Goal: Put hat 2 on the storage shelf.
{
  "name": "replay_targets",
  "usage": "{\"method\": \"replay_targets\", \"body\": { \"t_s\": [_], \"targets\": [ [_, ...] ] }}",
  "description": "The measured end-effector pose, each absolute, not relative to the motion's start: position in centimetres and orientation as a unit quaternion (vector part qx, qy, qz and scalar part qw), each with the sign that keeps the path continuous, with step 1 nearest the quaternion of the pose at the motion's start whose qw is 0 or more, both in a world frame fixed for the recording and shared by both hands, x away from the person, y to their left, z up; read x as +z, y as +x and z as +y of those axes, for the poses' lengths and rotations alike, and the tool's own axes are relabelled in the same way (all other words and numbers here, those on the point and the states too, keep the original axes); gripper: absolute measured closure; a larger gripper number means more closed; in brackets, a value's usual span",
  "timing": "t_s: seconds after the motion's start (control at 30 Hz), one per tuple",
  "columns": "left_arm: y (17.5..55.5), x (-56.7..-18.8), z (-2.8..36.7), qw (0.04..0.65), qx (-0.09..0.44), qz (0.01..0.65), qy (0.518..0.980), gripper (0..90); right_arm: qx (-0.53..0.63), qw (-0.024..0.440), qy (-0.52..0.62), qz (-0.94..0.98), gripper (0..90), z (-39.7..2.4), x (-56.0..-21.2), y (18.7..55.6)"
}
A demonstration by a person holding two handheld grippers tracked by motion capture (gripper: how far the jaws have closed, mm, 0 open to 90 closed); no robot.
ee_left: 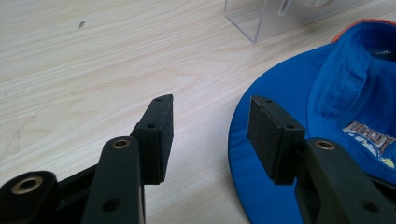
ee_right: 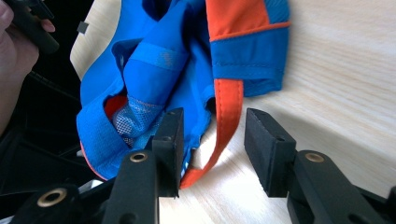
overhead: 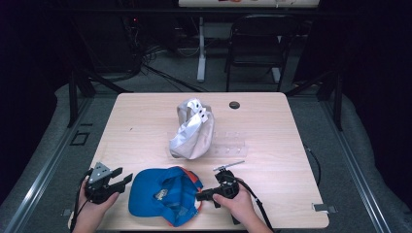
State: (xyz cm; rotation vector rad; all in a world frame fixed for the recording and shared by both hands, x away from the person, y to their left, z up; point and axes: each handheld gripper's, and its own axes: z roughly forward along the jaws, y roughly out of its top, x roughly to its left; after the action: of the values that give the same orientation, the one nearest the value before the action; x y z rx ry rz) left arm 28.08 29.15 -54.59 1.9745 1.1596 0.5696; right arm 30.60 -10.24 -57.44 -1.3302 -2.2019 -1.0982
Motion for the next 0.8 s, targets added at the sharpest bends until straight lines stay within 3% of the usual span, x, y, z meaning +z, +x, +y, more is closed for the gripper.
{"method": "replay_targets", "body": {
  "t_s": [0.33, 0.63, 0.8],
  "targets": [
    [27.8, -54.7, 29.8, 0.377, 0.226, 0.460, 0.772, 52.0, -0.394, 0.240, -0.466, -0.755, 61.8, -9.8, -58.1, 31.2],
    [27.8, -54.7, 29.5, 0.380, 0.227, 0.454, 0.773, 52.2, -0.426, 0.243, -0.468, -0.735, 75.8, -10.5, -57.3, 31.1],
    [27.8, -54.7, 29.6, 0.377, 0.226, 0.455, 0.775, 52.3, -0.429, 0.246, -0.474, -0.728, 77.4, -10.6, -57.1, 31.1]
  ]
}}
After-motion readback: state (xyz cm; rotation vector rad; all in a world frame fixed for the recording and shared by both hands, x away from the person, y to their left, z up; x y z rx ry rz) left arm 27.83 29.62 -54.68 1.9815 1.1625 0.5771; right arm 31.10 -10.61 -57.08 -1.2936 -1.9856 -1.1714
